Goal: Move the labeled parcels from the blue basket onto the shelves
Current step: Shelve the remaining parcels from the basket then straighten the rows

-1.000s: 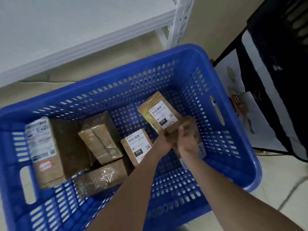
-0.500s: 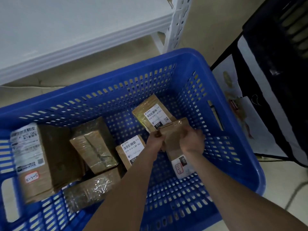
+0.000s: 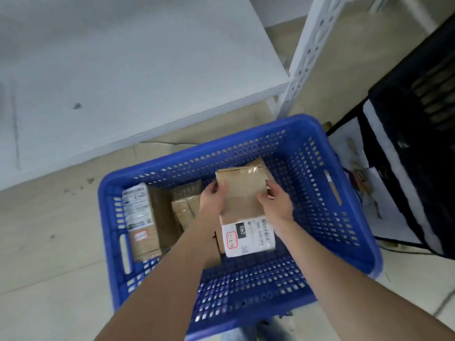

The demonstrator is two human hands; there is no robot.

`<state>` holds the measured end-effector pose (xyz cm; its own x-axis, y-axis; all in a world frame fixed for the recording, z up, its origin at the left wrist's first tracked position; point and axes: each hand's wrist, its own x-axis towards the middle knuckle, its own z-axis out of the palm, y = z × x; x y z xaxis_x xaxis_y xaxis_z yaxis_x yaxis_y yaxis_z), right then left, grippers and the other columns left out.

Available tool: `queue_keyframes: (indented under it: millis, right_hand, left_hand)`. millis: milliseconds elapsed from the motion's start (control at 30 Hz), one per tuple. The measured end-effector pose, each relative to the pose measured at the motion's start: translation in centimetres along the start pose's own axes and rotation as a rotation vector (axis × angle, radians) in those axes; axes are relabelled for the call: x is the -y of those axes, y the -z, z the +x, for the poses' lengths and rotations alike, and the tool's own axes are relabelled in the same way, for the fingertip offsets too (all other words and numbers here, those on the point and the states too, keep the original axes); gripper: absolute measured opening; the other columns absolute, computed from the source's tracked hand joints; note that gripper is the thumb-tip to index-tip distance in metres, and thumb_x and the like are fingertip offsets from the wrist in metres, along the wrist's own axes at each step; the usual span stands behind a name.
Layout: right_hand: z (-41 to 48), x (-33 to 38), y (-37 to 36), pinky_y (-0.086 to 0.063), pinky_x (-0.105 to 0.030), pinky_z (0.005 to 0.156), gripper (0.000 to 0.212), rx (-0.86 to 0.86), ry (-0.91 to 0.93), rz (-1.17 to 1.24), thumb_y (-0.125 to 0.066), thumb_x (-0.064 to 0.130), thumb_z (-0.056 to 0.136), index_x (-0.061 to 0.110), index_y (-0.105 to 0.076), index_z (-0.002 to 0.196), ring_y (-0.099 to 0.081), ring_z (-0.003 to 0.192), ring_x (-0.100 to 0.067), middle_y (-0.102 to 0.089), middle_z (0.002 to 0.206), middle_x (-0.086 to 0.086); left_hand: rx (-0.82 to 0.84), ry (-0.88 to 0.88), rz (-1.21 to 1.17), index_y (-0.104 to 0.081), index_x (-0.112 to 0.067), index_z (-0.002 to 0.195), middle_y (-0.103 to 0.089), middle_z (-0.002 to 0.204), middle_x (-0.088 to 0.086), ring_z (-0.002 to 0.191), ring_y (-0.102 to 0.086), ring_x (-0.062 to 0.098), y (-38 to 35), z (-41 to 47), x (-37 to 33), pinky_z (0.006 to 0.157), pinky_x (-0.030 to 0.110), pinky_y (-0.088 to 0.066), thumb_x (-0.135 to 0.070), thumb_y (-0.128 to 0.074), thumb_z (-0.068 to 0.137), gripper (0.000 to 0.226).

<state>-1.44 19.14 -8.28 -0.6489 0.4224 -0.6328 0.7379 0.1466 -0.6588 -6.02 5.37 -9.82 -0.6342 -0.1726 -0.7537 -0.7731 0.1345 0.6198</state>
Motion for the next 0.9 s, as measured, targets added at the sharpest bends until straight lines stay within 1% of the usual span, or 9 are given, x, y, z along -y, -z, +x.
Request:
queue_keyframes:
  millis: [133,200,267,367,533,633,733,800,900]
  right_hand:
    - [-6.7,7.6,2.1,-0.043,-0.046,0.102,0.068,0.153,-0.148,0.048,-0.059,0.067,0.078,0.022,-0.053,0.129,-0.057,0.113,-0.025,-0.061,0.122,-0.001]
    - [-10.1,11.6,3.4,-0.048,-0.045,0.096,0.074,0.25,-0.166,0.085,-0.061,0.076,0.067,0.022,-0.06,0.117,-0.062,0.103,-0.026,-0.066,0.11,-0.002]
    - [-13.5,16.0,4.9,-0.054,-0.038,0.085,0.053,0.287,-0.084,0.109,-0.066,0.065,0.074,0.02,-0.066,0.101,-0.067,0.088,-0.023,-0.07,0.092,-0.002]
    - [-18.5,22.1,7.2,-0.054,-0.029,0.066,0.035,0.332,0.071,0.024,-0.066,0.056,0.08,0.023,-0.068,0.089,-0.067,0.075,-0.014,-0.07,0.082,0.003]
    - [-25.8,30.7,10.1,-0.057,-0.037,0.082,0.051,0.385,0.236,-0.145,-0.065,0.062,0.077,0.021,-0.066,0.107,-0.071,0.079,-0.019,-0.073,0.085,-0.001]
    - [-29.2,33.5,11.1,-0.051,-0.042,0.091,0.071,0.228,0.276,-0.172,-0.065,0.066,0.073,0.02,-0.053,0.126,-0.065,0.098,-0.02,-0.068,0.108,-0.001]
    - [-33.1,34.4,11.9,-0.05,-0.042,0.088,0.079,0.247,0.141,0.041,-0.072,0.052,0.077,0.014,-0.039,0.138,-0.059,0.109,-0.028,-0.06,0.124,-0.009]
    - [-35.7,34.2,12.3,-0.053,-0.041,0.08,0.066,0.403,0.033,0.214,-0.073,0.04,0.08,0.009,-0.045,0.132,-0.065,0.096,-0.029,-0.068,0.108,-0.01]
    - [-39.2,34.0,12.8,-0.055,-0.039,0.07,0.039,0.477,0.094,0.339,-0.068,0.027,0.086,0.009,-0.057,0.119,-0.067,0.087,-0.026,-0.07,0.093,-0.006]
  left_hand:
    - [-0.031,-0.008,-0.122,-0.057,-0.019,0.121,-0.064,0.111,0.004,0.102,-0.062,0.025,5.3,-7.4,-7.1,0.089,0.041,-0.052,-0.041,-0.047,0.096,0.035]
    - [-0.05,-0.01,-0.156,-0.057,-0.019,0.113,-0.063,0.103,0.003,0.095,-0.061,0.023,7.8,-11.3,-10.5,0.079,0.037,-0.053,-0.042,-0.044,0.097,0.031]
    - [-0.086,-0.015,-0.154,-0.054,-0.016,0.111,-0.06,0.099,0.002,0.093,-0.059,0.024,10.5,-15.2,-13.9,0.082,0.039,-0.051,-0.045,-0.045,0.096,0.034]
    - [-0.13,-0.078,-0.202,-0.047,-0.023,0.129,-0.056,0.105,-0.001,0.093,-0.056,0.023,14.7,-20.6,-18.9,0.084,0.039,-0.049,-0.045,-0.053,0.091,0.045]
    - [-0.205,-0.228,-0.213,-0.06,-0.019,0.114,-0.065,0.111,0.006,0.1,-0.062,0.026,21.1,-28.8,-25.1,0.075,0.042,-0.059,-0.041,-0.068,0.083,0.039]
    - [-0.321,-0.244,-0.319,-0.061,-0.018,0.107,-0.065,0.097,0.003,0.089,-0.061,0.022,24.2,-33.2,-26.5,0.077,0.046,-0.058,-0.043,-0.06,0.089,0.031]
    - [-0.407,-0.286,-0.456,-0.061,-0.017,0.1,-0.059,0.084,0.0,0.077,-0.056,0.016,26.6,-37.4,-26.7,0.068,0.04,-0.059,-0.04,-0.055,0.092,0.025]
    - [-0.433,-0.299,-0.518,-0.062,-0.017,0.098,-0.059,0.087,0.003,0.079,-0.058,0.019,27.6,-40.0,-26.6,0.063,0.036,-0.059,-0.039,-0.054,0.092,0.023]
    - [-0.426,-0.323,-0.569,-0.062,-0.018,0.097,-0.062,0.096,0.006,0.092,-0.062,0.025,28.3,-43.5,-25.9,0.067,0.037,-0.059,-0.039,-0.051,0.093,0.024]
